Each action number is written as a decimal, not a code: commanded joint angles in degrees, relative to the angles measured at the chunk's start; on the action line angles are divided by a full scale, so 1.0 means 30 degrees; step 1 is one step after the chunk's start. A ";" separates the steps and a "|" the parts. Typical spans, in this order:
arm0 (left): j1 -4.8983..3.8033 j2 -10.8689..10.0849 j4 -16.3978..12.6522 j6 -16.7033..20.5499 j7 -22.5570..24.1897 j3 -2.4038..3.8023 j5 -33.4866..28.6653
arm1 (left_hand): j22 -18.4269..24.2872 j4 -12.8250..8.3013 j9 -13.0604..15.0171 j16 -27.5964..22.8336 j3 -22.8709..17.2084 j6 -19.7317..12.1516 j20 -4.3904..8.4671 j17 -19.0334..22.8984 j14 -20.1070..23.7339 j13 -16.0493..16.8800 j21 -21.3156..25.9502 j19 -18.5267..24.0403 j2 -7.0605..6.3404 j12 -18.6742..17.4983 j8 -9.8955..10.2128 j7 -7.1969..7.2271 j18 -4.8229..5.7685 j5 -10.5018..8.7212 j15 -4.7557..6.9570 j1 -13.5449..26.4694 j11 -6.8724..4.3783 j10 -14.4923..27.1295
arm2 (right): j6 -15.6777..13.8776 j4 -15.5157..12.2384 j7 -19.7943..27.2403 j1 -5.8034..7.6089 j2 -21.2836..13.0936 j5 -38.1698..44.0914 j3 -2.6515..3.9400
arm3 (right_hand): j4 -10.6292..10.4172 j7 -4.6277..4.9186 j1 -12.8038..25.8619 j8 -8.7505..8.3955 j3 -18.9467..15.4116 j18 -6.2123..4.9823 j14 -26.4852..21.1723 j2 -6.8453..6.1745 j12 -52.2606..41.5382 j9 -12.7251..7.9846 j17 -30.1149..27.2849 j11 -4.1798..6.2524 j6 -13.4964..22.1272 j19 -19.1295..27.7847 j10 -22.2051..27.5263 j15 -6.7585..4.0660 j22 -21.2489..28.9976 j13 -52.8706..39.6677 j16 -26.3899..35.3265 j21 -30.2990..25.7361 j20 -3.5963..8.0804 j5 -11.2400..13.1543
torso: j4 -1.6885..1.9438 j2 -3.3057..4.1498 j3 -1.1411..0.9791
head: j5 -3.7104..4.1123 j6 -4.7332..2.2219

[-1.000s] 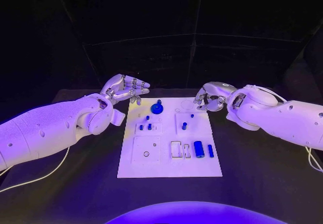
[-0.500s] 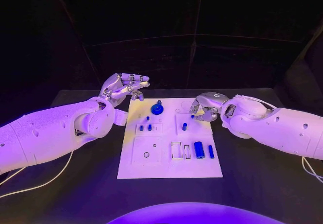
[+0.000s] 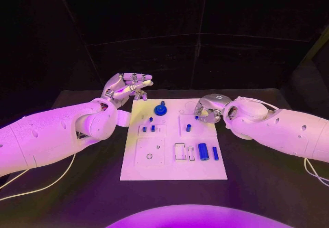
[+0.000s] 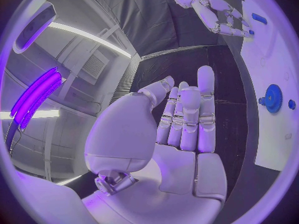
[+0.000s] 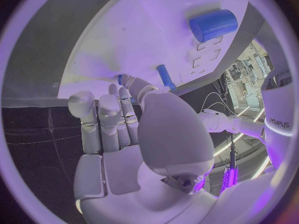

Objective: Assemble the parts on the task board

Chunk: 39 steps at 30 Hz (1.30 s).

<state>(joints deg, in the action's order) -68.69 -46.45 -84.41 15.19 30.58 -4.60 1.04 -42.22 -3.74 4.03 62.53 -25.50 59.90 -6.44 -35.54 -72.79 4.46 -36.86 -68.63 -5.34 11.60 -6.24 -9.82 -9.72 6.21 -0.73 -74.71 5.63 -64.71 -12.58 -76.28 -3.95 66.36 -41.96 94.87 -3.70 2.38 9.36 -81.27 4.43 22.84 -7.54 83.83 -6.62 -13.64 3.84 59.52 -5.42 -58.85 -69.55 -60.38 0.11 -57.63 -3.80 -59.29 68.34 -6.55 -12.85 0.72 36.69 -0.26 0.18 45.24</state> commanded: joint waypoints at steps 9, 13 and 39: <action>-0.0020 -0.0018 -0.0045 -0.0183 0.0524 0.0016 -0.0335 | 0.0029 0.0018 -0.0017 -0.0144 0.0139 0.0056 -0.0024 0.0045 0.0174 0.0015 0.0084 0.0109 0.0178 0.0093 -0.0070 -0.0045 -0.0262 -0.0062 -0.0014 0.0085 0.0012 -0.0066 | 0.0439 0.0379 0.0039 0.0020 0.0442 0.0476 0.0011 | 0.0033 0.0099 0.0344 0.0007 0.0556 0.0351 0.0842 0.0118 0.0049 0.0054 0.0701 -0.0083 -0.0277 -0.0651 -0.0312 0.0129 -0.0997 0.0022 -0.1041 0.0831 0.0007 0.0275 | 0.0014 -0.0003 0.0021 | -0.0044 0.0024; -0.0020 -0.0015 -0.0038 -0.0178 0.0501 0.0016 -0.0336 | 0.0029 0.0018 -0.0017 -0.0144 0.0139 0.0056 -0.0024 0.0045 0.0174 0.0015 0.0084 0.0109 0.0178 0.0093 -0.0070 -0.0045 -0.0262 -0.0062 -0.0014 0.0085 0.0012 -0.0066 | 0.0888 0.0438 -0.0068 0.0020 0.0536 0.0479 0.0011 | 0.0067 0.0067 0.0432 0.0071 0.0715 0.0419 0.0892 0.0134 0.0029 0.0073 0.0967 -0.0035 -0.0468 -0.0846 -0.0496 0.0104 -0.1388 0.0022 -0.1437 0.1132 0.0020 0.0411 | 0.0002 -0.0011 0.0026 | -0.0051 0.0075; -0.0020 -0.0021 0.0108 -0.0279 0.0270 0.0012 -0.0334 | 0.0131 -0.0190 -0.0014 -0.0181 0.0220 0.0062 -0.0003 0.0173 0.0235 0.0025 0.0206 0.0074 0.0172 0.0279 -0.0147 -0.0023 -0.0266 -0.0045 0.0007 -0.0173 -0.0012 0.0013 | 0.0961 0.0737 -0.1300 0.0009 0.1060 0.1484 0.0011 | 0.0993 -0.0239 -0.0290 0.0467 0.2204 0.0714 0.0801 0.0976 -0.0364 0.0183 0.0974 0.0323 -0.1633 -0.1653 -0.1894 -0.0186 -0.3095 -0.0167 -0.2111 0.2434 0.0260 0.2119 | -0.0002 -0.0018 0.0020 | -0.0084 0.0218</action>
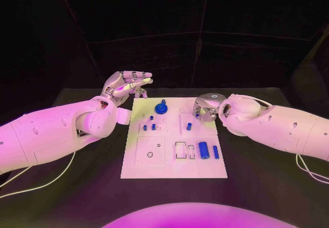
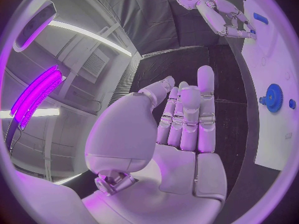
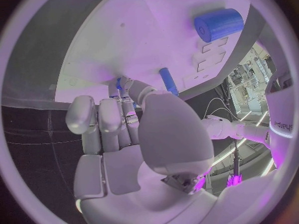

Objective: Assemble the parts on the task board

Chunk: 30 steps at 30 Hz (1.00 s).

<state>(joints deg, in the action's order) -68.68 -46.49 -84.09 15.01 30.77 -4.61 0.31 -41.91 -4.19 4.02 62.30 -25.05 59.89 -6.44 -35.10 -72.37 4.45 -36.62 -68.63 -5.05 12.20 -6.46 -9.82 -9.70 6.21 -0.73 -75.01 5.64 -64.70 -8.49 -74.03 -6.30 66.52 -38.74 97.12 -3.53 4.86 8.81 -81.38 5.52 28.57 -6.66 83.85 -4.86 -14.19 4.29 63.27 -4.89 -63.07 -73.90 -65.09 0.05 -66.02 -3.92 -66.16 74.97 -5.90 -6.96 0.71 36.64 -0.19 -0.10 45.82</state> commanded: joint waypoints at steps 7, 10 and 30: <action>-0.0024 -0.0113 -0.0053 -0.0197 0.0196 0.0016 -0.0090 | 0.0042 -0.0072 -0.0011 -0.0118 0.0092 0.0066 0.0001 0.0061 0.0110 0.0031 0.0139 0.0065 0.0063 0.0108 -0.0087 -0.0022 -0.0272 -0.0048 0.0012 -0.0107 -0.0014 0.0021 | -0.1578 -0.0385 -0.0560 -0.0062 -0.0267 0.1093 -0.0041 | 0.0806 -0.0208 -0.0518 0.0275 0.1172 0.0629 0.0791 0.0494 -0.0356 0.0070 -0.0402 0.0301 -0.0759 -0.0786 -0.0931 -0.0304 -0.1347 -0.0276 0.0001 0.1000 0.0214 0.0437 | -0.0010 0.0019 -0.0002 | 0.0052 -0.0003; -0.0024 -0.0143 -0.0069 -0.0198 0.0192 0.0016 -0.0090 | 0.0042 -0.0072 -0.0011 -0.0118 0.0092 0.0066 0.0001 0.0061 0.0110 0.0031 0.0139 0.0065 0.0063 0.0108 -0.0087 -0.0022 -0.0272 -0.0048 0.0012 -0.0107 -0.0014 0.0021 | -0.1941 -0.0605 -0.0515 -0.0064 -0.0429 0.1134 -0.0039 | 0.0912 -0.0207 -0.0463 0.0260 0.1317 0.0651 0.0792 0.0425 -0.0334 0.0057 -0.0397 0.0308 -0.0788 -0.0834 -0.0969 -0.0306 -0.1471 -0.0290 -0.0072 0.1100 0.0227 0.0448 | -0.0019 -0.0014 -0.0002 | 0.0066 0.0035; -0.0026 -0.0241 0.0358 -0.0146 0.0166 0.0016 -0.0090 | 0.0075 -0.0118 -0.0024 -0.0120 0.0148 0.0011 0.0007 0.0101 0.0122 0.0023 0.0176 0.0041 0.0056 0.0163 -0.0087 -0.0050 -0.0267 -0.0052 0.0008 -0.0144 0.0007 0.0093 | -0.4219 -0.3462 -0.0186 -0.0050 -0.2314 0.0513 0.0013 | 0.1068 -0.0121 -0.0054 0.0095 0.1455 0.0693 0.0773 0.0116 -0.0158 -0.0026 -0.0441 0.0232 -0.0662 -0.0886 -0.0847 -0.0245 -0.1714 -0.0308 -0.0267 0.1301 0.0174 0.0660 | 0.0014 -0.0030 0.0017 | 0.0180 -0.0023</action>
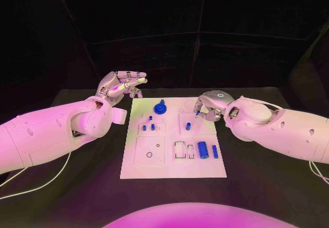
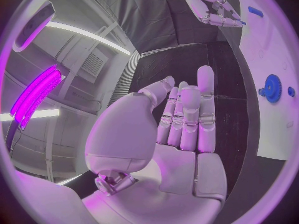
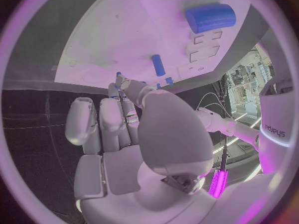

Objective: Assemble the parts on the task board

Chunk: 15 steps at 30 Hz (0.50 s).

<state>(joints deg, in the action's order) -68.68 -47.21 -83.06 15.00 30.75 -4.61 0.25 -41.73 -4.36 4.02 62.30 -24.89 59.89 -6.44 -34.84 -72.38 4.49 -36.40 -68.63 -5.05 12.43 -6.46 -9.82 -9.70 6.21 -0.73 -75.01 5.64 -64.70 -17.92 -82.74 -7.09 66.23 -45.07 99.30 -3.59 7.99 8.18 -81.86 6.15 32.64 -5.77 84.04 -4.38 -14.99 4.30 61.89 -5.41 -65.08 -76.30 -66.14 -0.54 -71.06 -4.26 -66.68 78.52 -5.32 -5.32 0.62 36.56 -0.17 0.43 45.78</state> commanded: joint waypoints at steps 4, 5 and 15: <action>-0.0026 0.0015 0.0050 -0.0148 0.0178 0.0016 -0.0072 | 0.0017 -0.0063 -0.0022 -0.0121 0.0093 0.0012 0.0008 0.0017 0.0124 0.0009 0.0104 0.0041 0.0057 0.0088 -0.0088 -0.0051 -0.0268 -0.0052 0.0009 -0.0144 0.0007 0.0093 | -0.1299 -0.1990 0.0072 0.0060 -0.0571 -0.0479 0.0098 | 0.0034 0.0088 0.0104 -0.0115 0.0106 0.0403 0.0710 -0.0045 0.0111 -0.0029 0.0042 0.0408 0.0002 -0.0111 -0.0499 -0.0051 -0.0072 -0.0199 -0.0118 0.0141 -0.0020 0.0116 | 0.0026 -0.0011 0.0023 | -0.0122 -0.0020; -0.0026 0.0026 0.0055 -0.0150 0.0179 0.0016 -0.0072 | 0.0017 -0.0063 -0.0022 -0.0121 0.0093 0.0012 0.0008 0.0017 0.0124 0.0009 0.0104 0.0041 0.0057 0.0088 -0.0088 -0.0051 -0.0268 -0.0052 0.0009 -0.0144 0.0007 0.0093 | -0.1310 -0.2280 0.0066 0.0062 -0.0591 -0.0528 0.0111 | 0.0044 0.0086 0.0102 -0.0115 0.0110 0.0409 0.0711 -0.0051 0.0112 -0.0029 0.0044 0.0410 -0.0001 -0.0128 -0.0501 -0.0051 -0.0099 -0.0201 -0.0126 0.0159 -0.0020 0.0119 | 0.0018 -0.0012 0.0023 | -0.0154 -0.0027; -0.0034 0.0176 0.0069 -0.0178 0.0168 0.0017 -0.0073 | 0.0017 -0.0063 -0.0022 -0.0121 0.0093 0.0012 0.0008 0.0017 0.0124 0.0009 0.0104 0.0041 0.0057 0.0088 -0.0088 -0.0051 -0.0268 -0.0052 0.0009 -0.0144 0.0007 0.0093 | -0.0491 -0.3531 0.0156 0.0069 0.0994 -0.0906 0.0138 | 0.0049 0.0093 0.0156 -0.0108 0.0098 0.0408 0.0703 -0.0065 0.0114 -0.0027 -0.0025 0.0408 -0.0038 -0.0120 -0.0523 -0.0048 -0.0110 -0.0214 -0.0109 0.0172 -0.0029 0.0183 | 0.0082 0.0008 0.0050 | -0.0741 0.0139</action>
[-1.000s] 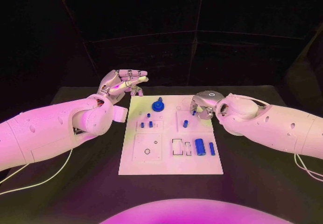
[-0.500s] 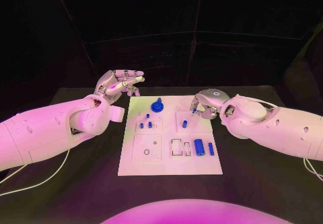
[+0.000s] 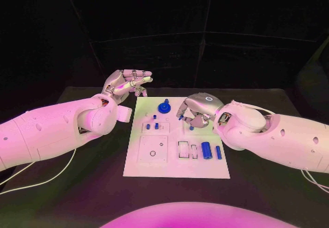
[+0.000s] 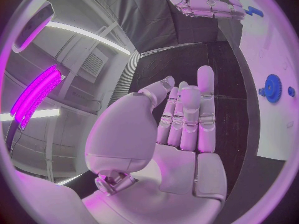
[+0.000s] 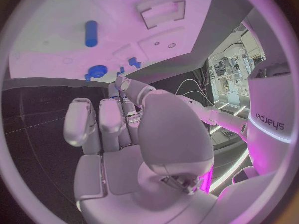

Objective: Assemble the parts on the task board

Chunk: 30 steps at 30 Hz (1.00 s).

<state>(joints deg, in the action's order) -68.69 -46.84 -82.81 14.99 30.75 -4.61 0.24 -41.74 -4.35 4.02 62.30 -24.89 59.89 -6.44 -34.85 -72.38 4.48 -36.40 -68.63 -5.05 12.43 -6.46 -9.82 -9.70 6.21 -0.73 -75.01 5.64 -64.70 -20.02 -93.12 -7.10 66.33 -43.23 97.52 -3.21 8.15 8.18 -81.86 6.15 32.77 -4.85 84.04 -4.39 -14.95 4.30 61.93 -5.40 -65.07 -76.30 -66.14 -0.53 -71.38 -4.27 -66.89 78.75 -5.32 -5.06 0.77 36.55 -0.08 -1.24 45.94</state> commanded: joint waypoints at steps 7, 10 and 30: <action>-0.0046 0.0181 -0.0071 -0.0203 0.0184 0.0019 -0.0068 | 0.0033 -0.0072 -0.0026 -0.0128 0.0114 -0.0012 0.0006 0.0045 0.0134 0.0007 0.0118 0.0035 0.0061 0.0106 -0.0086 -0.0059 -0.0264 -0.0052 0.0003 -0.0150 0.0015 0.0122 | 0.1376 0.0599 0.0369 -0.0150 0.2141 -0.0377 -0.0403 | -0.0024 0.0106 0.0230 -0.0141 0.0037 0.0095 0.0691 -0.0038 0.0151 -0.0042 -0.0085 0.0391 -0.0008 -0.0081 -0.0470 -0.0037 0.0021 -0.0209 -0.0049 0.0085 -0.0043 0.0192 | 0.0034 0.0031 -0.0001 | -0.0831 0.0246; -0.0053 0.0213 -0.0096 -0.0211 0.0181 0.0020 -0.0068 | 0.0033 -0.0072 -0.0026 -0.0128 0.0114 -0.0012 0.0006 0.0045 0.0134 0.0007 0.0118 0.0035 0.0061 0.0106 -0.0086 -0.0059 -0.0264 -0.0052 0.0003 -0.0150 0.0015 0.0122 | 0.1809 0.0869 0.0374 -0.0407 0.2509 -0.0384 -0.0521 | -0.0024 0.0111 0.0237 -0.0151 0.0037 0.0099 0.0689 -0.0031 0.0162 -0.0046 -0.0089 0.0388 0.0005 -0.0090 -0.0456 -0.0034 0.0002 -0.0208 -0.0054 0.0097 -0.0045 0.0202 | 0.0033 0.0023 0.0022 | -0.0989 0.0340; -0.0061 0.0464 0.0006 -0.0383 0.0134 0.0020 -0.0068 | 0.0039 -0.0072 -0.0028 -0.0129 0.0130 -0.0019 0.0005 0.0053 0.0137 0.0006 0.0126 0.0032 0.0059 0.0119 -0.0089 -0.0063 -0.0262 -0.0054 -0.0001 -0.0145 0.0020 0.0132 | 0.2533 0.1771 0.0409 -0.1338 0.3711 -0.0186 -0.0631 | -0.0052 0.0139 0.0323 -0.0189 -0.0019 0.0109 0.0681 -0.0010 0.0202 -0.0060 -0.0118 0.0368 0.0051 -0.0104 -0.0407 -0.0014 -0.0046 -0.0212 -0.0081 0.0129 -0.0064 0.0267 | -0.0044 0.0043 -0.0022 | -0.1570 0.0794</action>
<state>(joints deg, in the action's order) -68.76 -45.55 -82.81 14.69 30.75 -4.60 0.22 -41.71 -4.51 4.02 62.30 -24.73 59.89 -6.44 -34.76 -72.38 4.47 -36.40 -68.63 -5.05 12.42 -6.46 -9.82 -9.70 6.21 -0.74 -75.01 5.64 -64.70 -13.35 -87.73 -6.43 62.28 -32.22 96.65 -5.12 8.15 8.18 -81.09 5.93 32.75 -4.87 84.04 -4.51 -14.30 4.19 61.65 -5.40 -65.07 -76.30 -66.13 -0.53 -71.45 -4.85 -66.89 78.75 -5.32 -4.47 0.70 36.68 -0.16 -5.90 48.25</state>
